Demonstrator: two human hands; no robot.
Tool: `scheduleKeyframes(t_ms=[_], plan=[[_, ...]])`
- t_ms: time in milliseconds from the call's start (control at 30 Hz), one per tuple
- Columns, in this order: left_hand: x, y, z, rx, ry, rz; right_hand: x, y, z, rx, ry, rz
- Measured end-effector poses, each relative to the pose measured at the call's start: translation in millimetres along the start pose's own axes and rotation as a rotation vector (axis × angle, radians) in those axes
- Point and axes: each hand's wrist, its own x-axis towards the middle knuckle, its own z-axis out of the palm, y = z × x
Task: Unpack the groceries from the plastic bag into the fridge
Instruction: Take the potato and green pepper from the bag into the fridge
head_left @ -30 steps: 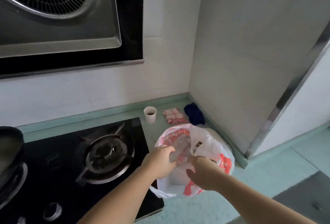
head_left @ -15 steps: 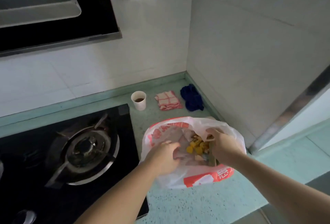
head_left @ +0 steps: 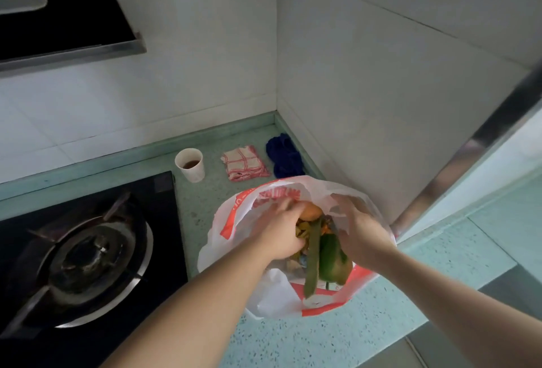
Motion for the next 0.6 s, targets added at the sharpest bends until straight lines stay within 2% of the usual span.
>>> scheduleKeyframes(t_ms=[100, 300, 367, 600], plan=[[16.0, 11.3, -2.5, 0.094, 0.005, -0.008, -7.8, 1.7, 0.1, -0.089, -0.056, -0.035], [38.8, 26.6, 1.6, 0.186, -0.031, -0.076, -18.6, 3.6, 8.8, -0.182, -0.372, -0.123], [42.7, 28.5, 5.9, 0.192, -0.056, -0.107, -19.4, 6.6, 18.0, -0.187, -0.425, -0.126], [49.2, 32.0, 22.1, 0.02, -0.121, -0.167, -24.7, 16.8, 47.3, -0.18, -0.333, -0.123]])
